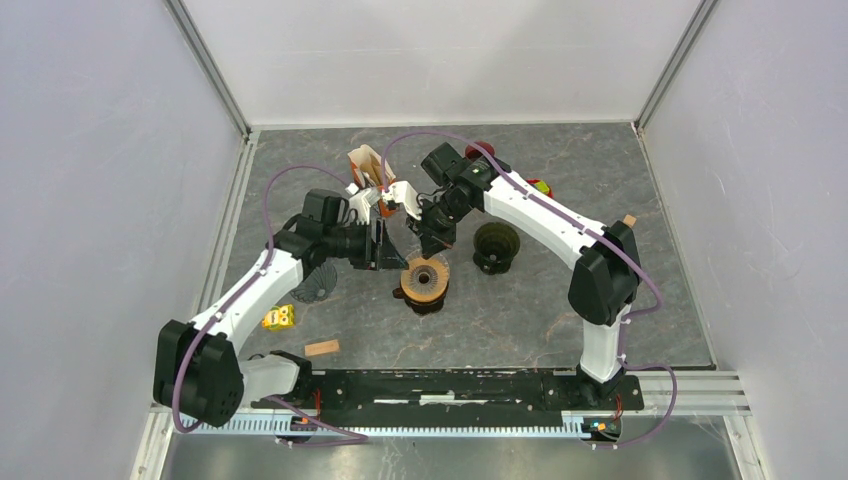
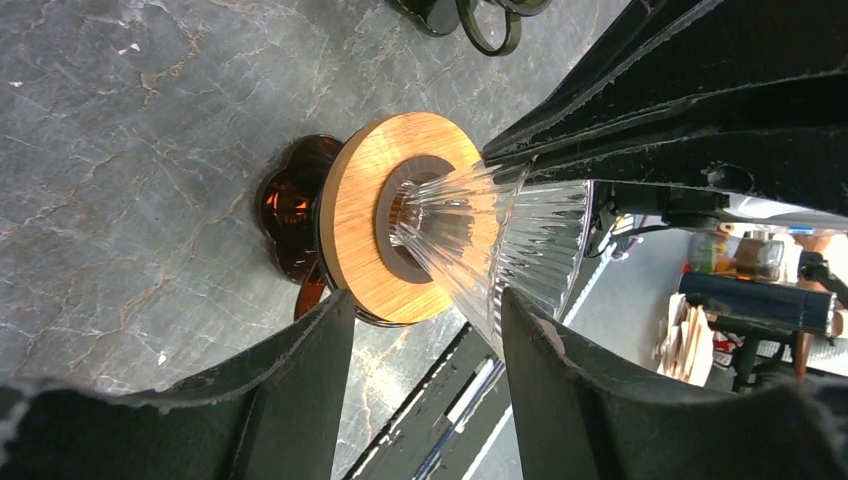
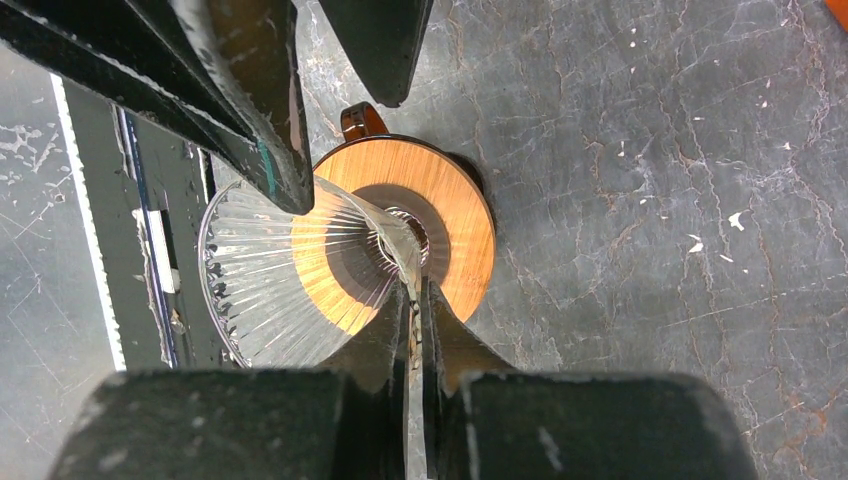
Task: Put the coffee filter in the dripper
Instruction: Place the coffee dripper in the dripper holder.
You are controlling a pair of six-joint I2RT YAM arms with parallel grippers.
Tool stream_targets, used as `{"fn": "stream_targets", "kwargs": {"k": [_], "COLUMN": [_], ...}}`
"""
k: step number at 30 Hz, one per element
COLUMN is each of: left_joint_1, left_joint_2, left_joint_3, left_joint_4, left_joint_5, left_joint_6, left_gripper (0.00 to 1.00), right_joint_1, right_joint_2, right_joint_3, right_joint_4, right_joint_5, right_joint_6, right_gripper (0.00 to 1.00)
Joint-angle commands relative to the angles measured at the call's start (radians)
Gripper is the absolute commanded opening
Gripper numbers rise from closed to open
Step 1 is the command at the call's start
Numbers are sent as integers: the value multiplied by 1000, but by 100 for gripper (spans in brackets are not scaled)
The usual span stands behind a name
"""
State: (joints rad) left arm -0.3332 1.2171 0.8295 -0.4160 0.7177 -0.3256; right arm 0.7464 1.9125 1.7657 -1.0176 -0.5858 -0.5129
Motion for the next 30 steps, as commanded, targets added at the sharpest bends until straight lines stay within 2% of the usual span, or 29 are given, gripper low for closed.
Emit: {"fn": "stream_targets", "kwargs": {"k": [1, 15, 21, 30], "left_joint_1": [-3, -29, -29, -29], "left_joint_2": [-1, 42, 52, 76], "left_joint_3": [-7, -6, 11, 67], "left_joint_4": [91, 140, 142, 118], "left_joint_5": [49, 32, 27, 13], "left_joint_6": [-93, -139, -131, -97], "left_gripper": [62, 43, 40, 44], "right_joint_1": [4, 2, -8, -29], "right_joint_2": [12, 8, 4, -46], "right_joint_3": [41, 56, 76, 113], "right_joint_4": [20, 15, 3, -21], "right_joint_5": [22, 36, 18, 18], "right_joint_6": [10, 12, 2, -48], "right_gripper": [7, 17, 30, 50]}}
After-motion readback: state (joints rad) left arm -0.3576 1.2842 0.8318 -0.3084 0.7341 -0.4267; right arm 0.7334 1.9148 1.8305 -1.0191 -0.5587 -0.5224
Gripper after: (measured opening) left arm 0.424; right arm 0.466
